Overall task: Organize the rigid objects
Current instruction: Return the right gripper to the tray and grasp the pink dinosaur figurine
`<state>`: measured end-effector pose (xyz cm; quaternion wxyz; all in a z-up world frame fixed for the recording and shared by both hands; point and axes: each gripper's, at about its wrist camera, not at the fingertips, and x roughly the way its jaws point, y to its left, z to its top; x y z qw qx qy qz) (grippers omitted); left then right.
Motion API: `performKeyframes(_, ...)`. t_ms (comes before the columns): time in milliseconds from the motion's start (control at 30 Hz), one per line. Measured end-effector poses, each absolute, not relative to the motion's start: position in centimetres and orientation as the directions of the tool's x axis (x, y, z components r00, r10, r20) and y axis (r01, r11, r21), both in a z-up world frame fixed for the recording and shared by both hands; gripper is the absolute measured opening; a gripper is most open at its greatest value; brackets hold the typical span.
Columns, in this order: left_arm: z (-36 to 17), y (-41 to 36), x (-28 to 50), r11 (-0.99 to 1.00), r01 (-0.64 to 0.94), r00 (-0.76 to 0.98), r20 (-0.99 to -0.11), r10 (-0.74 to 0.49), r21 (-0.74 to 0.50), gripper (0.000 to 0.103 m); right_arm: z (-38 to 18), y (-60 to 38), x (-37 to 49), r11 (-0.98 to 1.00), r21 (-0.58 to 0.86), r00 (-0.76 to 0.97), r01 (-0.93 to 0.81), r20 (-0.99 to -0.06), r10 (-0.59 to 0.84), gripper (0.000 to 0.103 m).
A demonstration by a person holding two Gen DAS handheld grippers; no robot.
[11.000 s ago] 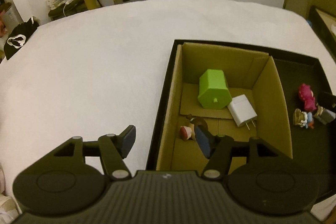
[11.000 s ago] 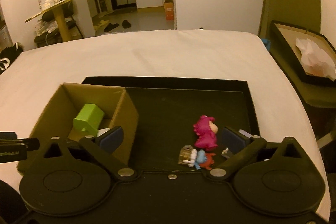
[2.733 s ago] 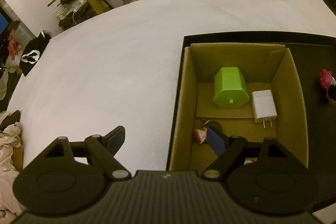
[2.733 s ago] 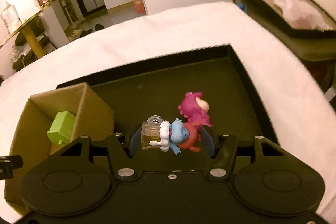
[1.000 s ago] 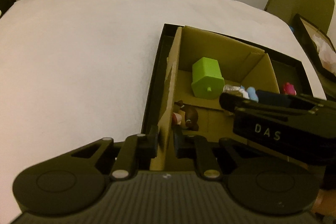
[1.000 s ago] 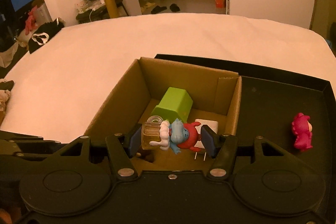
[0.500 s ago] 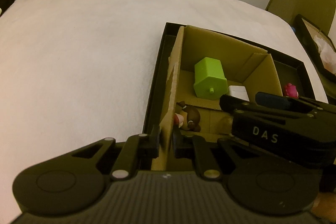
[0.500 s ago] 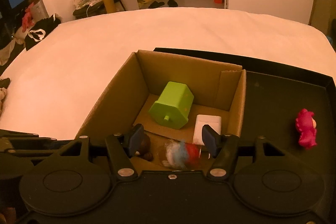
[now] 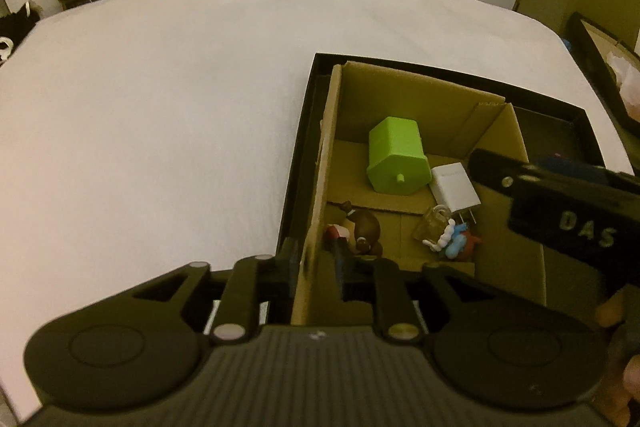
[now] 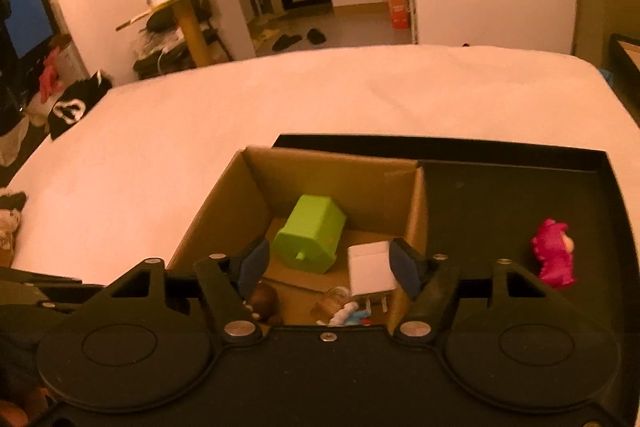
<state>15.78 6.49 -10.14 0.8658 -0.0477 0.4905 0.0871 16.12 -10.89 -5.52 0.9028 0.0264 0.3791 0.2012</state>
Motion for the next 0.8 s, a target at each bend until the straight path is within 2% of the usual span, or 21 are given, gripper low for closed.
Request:
performKeyframes(100,-9.8,5.9,15.9,0.979,-0.201,0.509,-0.851,0.13,0.029,0.038,-5.3,-11.8,16.2,0.925,0.204,0.655,-0.322,-0.657,0.373,0.085)
performKeyframes(233,-9.2,5.2,16.1,0.978,-0.202,0.516,-0.843,0.151,0.052,0.041,-5.4,-12.8,16.4,0.938,0.191,0.673,-0.289,-0.656,0.342,0.095)
performKeyframes(567,-8.5,3.9,17.2,0.972,-0.215,0.51,-0.837,0.198,0.099,0.042,-5.9,-16.2,17.5,0.951,0.23,0.699,-0.208,-0.645,0.309,0.095)
performKeyframes(633,-8.5,3.6,17.5,0.969,-0.221,0.502,-0.838,0.214,0.115,0.047,-6.3,-16.9,17.8,0.955,0.233,0.703,-0.186,-0.648,0.295,0.095)
performKeyframes(700,-8.5,3.4,17.8,0.965,-0.226,0.499,-0.835,0.232,0.133,0.056,-6.8,-17.4,18.0,0.959,0.229,0.705,-0.164,-0.653,0.276,0.096)
performKeyframes(800,-8.6,3.0,18.3,0.959,-0.228,0.497,-0.827,0.262,0.166,0.064,-7.9,-18.3,18.2,0.964,0.235,0.703,-0.128,-0.664,0.255,0.097)
